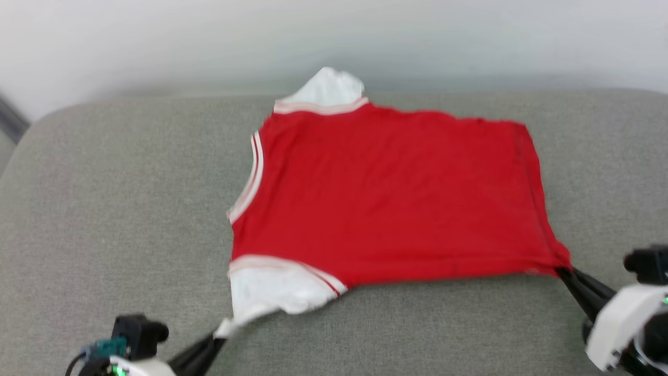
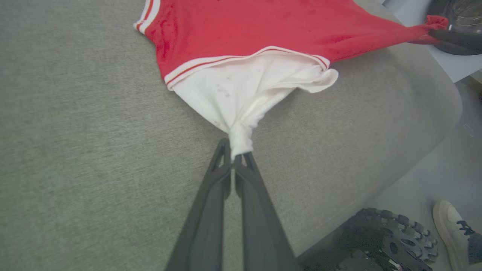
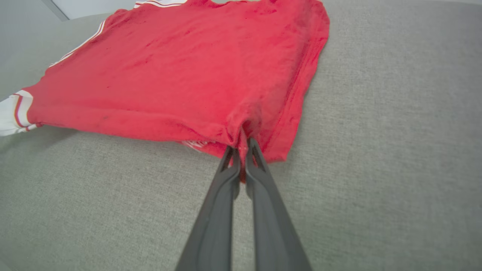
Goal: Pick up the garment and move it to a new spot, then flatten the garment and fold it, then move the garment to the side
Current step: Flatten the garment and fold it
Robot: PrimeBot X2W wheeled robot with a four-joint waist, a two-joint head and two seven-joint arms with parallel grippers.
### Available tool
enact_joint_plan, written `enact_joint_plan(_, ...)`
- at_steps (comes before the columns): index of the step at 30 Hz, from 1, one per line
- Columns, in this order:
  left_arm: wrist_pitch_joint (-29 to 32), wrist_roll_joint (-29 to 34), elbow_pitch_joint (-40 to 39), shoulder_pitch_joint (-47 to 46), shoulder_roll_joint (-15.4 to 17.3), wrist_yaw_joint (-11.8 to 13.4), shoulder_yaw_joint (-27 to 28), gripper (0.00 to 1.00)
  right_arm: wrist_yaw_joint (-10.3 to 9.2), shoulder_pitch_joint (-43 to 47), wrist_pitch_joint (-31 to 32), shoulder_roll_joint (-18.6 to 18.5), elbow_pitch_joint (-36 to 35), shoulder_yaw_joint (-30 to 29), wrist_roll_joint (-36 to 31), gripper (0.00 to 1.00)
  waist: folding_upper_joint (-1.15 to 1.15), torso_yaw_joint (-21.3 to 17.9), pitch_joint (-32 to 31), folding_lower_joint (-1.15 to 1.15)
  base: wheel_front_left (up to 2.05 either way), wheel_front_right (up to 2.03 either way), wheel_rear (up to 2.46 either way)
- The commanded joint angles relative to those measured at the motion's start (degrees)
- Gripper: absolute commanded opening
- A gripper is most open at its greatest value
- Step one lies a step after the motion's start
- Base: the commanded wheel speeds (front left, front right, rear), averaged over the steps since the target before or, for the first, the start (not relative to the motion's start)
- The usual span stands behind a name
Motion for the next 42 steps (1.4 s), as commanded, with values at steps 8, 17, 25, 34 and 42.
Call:
enact_joint_plan(8, 5.8, -8.4, -9.5, 10.2, 3.7, 0.7, -0.6, 0.00, -0.04, 10.2, 3.8, -5.2, -5.0, -3.9, 1.1, 0.00, 0.00, -0.6, -3.7, 0.01, 0.00, 0.00, 0.00)
enact_joint_plan(17, 11.3, -15.5, -15.3, 16.1, 7.4, 0.9, -1.6, 0.00, -0.04, 18.9, 8.2, -6.1, -10.9, -8.4, 2.0, 0.00, 0.00, -0.9, -3.9, 0.01, 0.00, 0.00, 0.00)
enact_joint_plan(25, 8.3, -14.5, -16.5, 12.7, 7.6, 0.6, 1.4, 0.00, -0.04, 19.2, 10.1, -4.6, -15.1, -11.2, 1.5, 0.00, 0.00, -1.4, -1.8, 0.01, 0.00, 0.00, 0.00)
enact_joint_plan(34, 4.8, -10.7, -15.3, 2.2, 5.3, 0.0, 4.4, 0.00, -0.04, 12.7, 13.4, -3.9, -17.2, -11.9, -0.6, 0.00, 0.00, -2.4, 4.4, 0.01, 0.00, 0.00, 0.00)
enact_joint_plan(42, 2.9, -6.6, -10.1, -8.0, 2.9, -0.6, 4.2, 0.00, -0.03, 4.4, 15.9, -2.6, -14.8, -11.0, -3.1, 0.00, 0.00, -3.0, 11.4, 0.01, 0.00, 0.00, 0.00)
